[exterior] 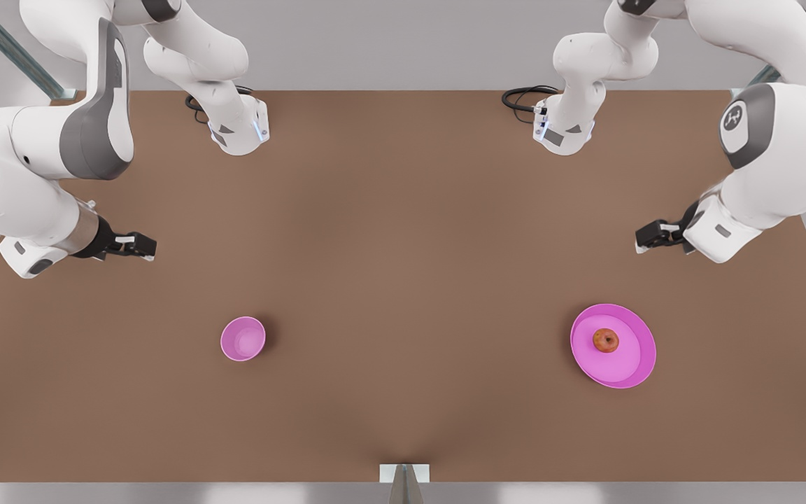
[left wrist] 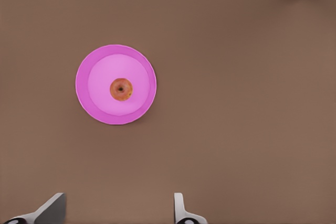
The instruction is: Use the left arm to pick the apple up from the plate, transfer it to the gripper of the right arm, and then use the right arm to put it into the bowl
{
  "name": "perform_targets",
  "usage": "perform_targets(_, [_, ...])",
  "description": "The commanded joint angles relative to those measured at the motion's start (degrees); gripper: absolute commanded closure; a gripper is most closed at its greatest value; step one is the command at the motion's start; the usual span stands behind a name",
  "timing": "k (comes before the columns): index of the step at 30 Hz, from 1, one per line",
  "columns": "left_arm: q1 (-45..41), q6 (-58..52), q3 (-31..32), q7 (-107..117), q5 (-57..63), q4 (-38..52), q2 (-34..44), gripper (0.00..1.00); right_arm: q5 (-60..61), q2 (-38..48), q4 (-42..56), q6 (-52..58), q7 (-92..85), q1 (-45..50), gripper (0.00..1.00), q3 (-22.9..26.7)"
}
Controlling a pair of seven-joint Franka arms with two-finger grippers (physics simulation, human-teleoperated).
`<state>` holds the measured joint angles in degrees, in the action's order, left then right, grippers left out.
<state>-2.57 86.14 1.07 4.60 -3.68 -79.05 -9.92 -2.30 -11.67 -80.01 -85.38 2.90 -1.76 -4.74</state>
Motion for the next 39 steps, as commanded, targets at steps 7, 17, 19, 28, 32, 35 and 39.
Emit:
perform_targets(7, [0.9,40.8,-0.3,-0.7,-0.1,-19.4,-6.7,0.00,0.0,0.1,0.0,-0.6,1.7,-0.1,0.00,0.0])
perform_targets(17, [2.7,55.4,-1.6,-0.9,-0.1,-21.2,-20.4,0.00,0.0,0.1,0.0,-0.6,1.6,-0.1,0.00,0.1])
perform_targets(19, [2.4,57.3,-1.6,-0.9,-0.1,-21.7,-22.5,0.00,0.0,0.1,0.0,-0.6,1.6,-0.1,0.00,0.0])
perform_targets(28, [2.6,61.0,-2.4,-1.0,-0.1,-24.7,-27.6,0.00,0.0,0.0,0.1,-0.6,1.6,-0.1,0.00,0.1])
perform_targets(32, [2.7,61.2,-2.6,-0.9,0.4,-24.2,-28.4,0.00,0.0,0.0,0.1,-0.6,1.6,-0.1,0.00,0.0])
perform_targets(35, [2.7,61.4,-2.6,-0.9,0.4,-24.0,-28.9,0.00,0.0,0.0,0.1,-0.6,1.6,-0.1,0.00,0.0])
perform_targets(39, [2.7,62.6,-2.6,-0.9,0.4,-24.0,-29.4,0.05,0.0,0.0,0.1,-0.6,1.6,-0.1,0.00,0.0])
